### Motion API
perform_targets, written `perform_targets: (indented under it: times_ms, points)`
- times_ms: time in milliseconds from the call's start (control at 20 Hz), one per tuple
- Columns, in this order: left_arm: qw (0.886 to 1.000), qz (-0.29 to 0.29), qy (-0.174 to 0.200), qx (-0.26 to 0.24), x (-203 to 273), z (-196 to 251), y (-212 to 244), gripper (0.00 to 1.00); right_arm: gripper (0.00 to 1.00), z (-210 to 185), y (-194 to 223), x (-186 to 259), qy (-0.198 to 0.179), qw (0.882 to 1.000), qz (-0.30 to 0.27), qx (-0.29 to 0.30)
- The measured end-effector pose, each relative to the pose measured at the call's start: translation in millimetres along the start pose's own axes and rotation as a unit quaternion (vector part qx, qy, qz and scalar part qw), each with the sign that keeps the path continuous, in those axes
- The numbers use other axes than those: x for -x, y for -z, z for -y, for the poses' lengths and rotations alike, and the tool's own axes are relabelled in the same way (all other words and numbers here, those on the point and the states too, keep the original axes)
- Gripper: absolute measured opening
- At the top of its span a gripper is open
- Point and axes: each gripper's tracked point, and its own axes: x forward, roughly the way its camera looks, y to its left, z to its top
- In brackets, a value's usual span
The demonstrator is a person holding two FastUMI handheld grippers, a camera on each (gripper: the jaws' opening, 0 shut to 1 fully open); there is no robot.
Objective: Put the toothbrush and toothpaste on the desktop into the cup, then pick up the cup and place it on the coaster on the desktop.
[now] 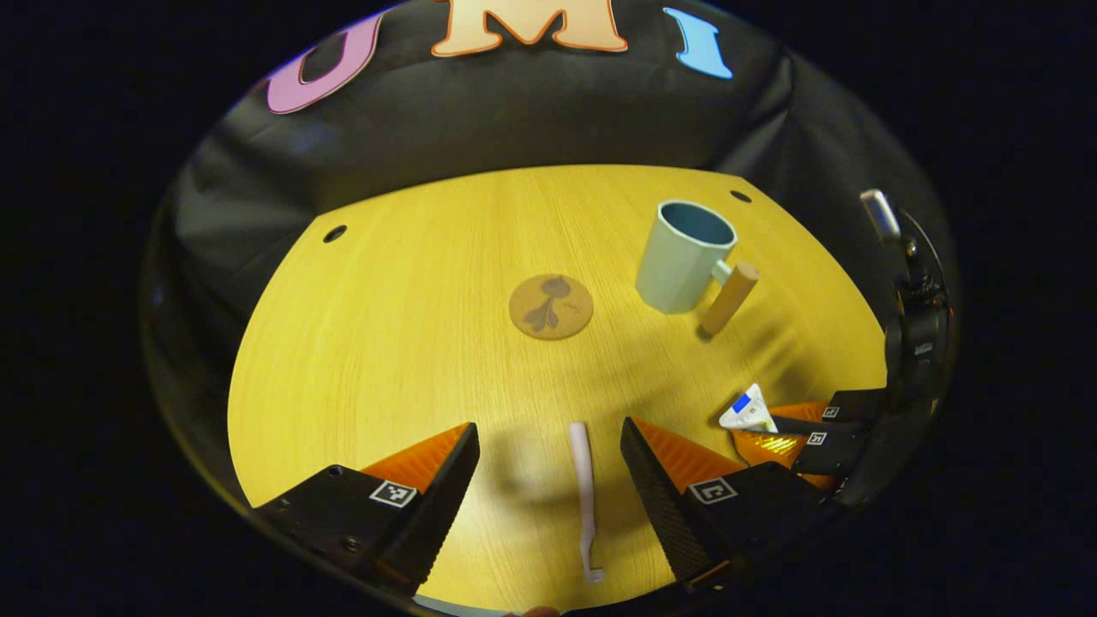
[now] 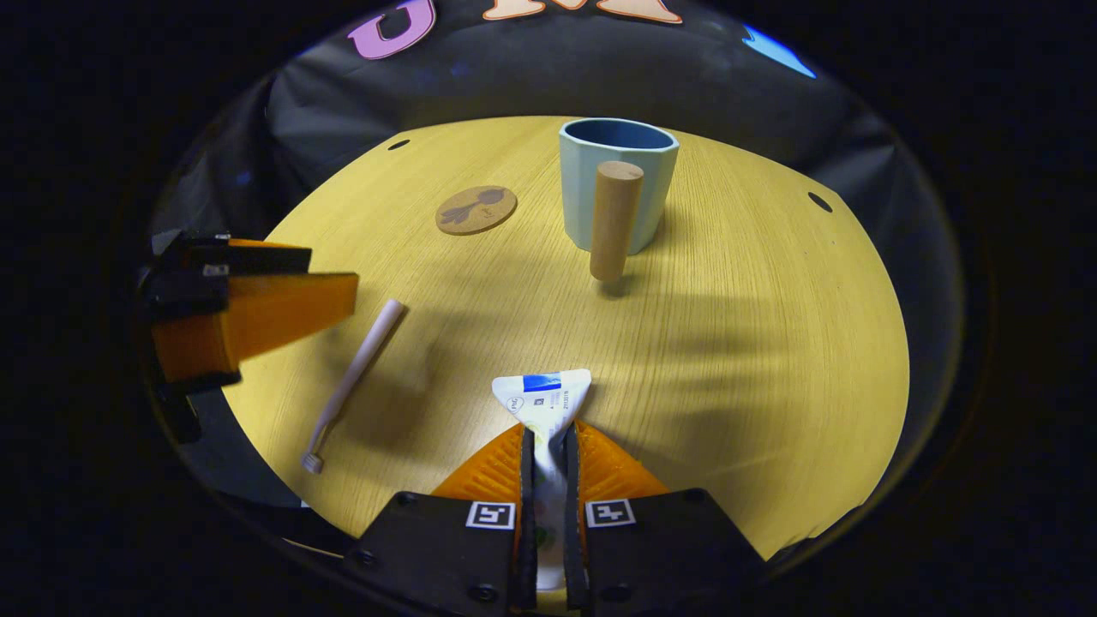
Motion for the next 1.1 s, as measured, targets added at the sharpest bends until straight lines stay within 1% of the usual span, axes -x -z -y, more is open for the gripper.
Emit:
perform_targets:
  times_ms: [150, 350, 400, 550, 600, 650, 700, 750, 950, 1000, 1050, 1100]
  points:
    - [0.999, -0.034, 0.009, 0.004, -10, 5, 14, 0.99, 0.16, 0, 0, 1, -0.003, 1.0, 0.0, 0.0]
    - [0.997, -0.079, 0.004, -0.011, -24, 3, 31, 0.99, 0.16, 0, 1, -1, -0.007, 1.0, 0.001, -0.005]
    - [0.996, -0.091, 0.002, -0.014, -26, 2, 36, 0.99, 0.17, 0, 0, 1, -0.009, 1.0, 0.001, -0.006]
    - [0.993, -0.12, 0.004, -0.013, -29, 4, 47, 0.99, 0.17, 0, 0, 1, -0.015, 1.0, 0.0, -0.014]
    - [0.993, -0.113, 0.005, -0.015, -32, 4, 44, 0.98, 0.17, 0, 0, 1, -0.016, 1.0, -0.001, -0.014]
    - [0.993, -0.119, 0.005, -0.018, -32, 5, 44, 0.98, 0.18, 0, 1, 1, -0.017, 1.0, -0.001, -0.012]
    - [0.992, -0.121, 0.008, -0.02, -32, 5, 44, 0.96, 0.18, 0, 0, 1, -0.017, 1.0, -0.001, -0.011]
    - [0.991, -0.128, 0.013, -0.018, -33, 8, 44, 0.96, 0.18, 0, 0, 1, -0.016, 1.0, -0.001, -0.008]
    - [0.989, -0.147, 0.018, -0.027, -35, 17, 44, 0.82, 0.18, -1, 0, 2, -0.016, 1.0, -0.001, 0.0]
    - [0.988, -0.146, 0.021, -0.033, -36, 19, 44, 0.75, 0.17, 0, 0, 1, -0.017, 1.0, -0.001, 0.001]
    - [0.989, -0.142, 0.022, -0.034, -36, 19, 41, 0.69, 0.17, -1, 0, 1, -0.017, 1.0, -0.001, 0.002]
    - [0.99, -0.139, 0.022, -0.031, -38, 19, 40, 0.58, 0.18, 0, 0, 1, -0.018, 1.0, -0.001, 0.002]
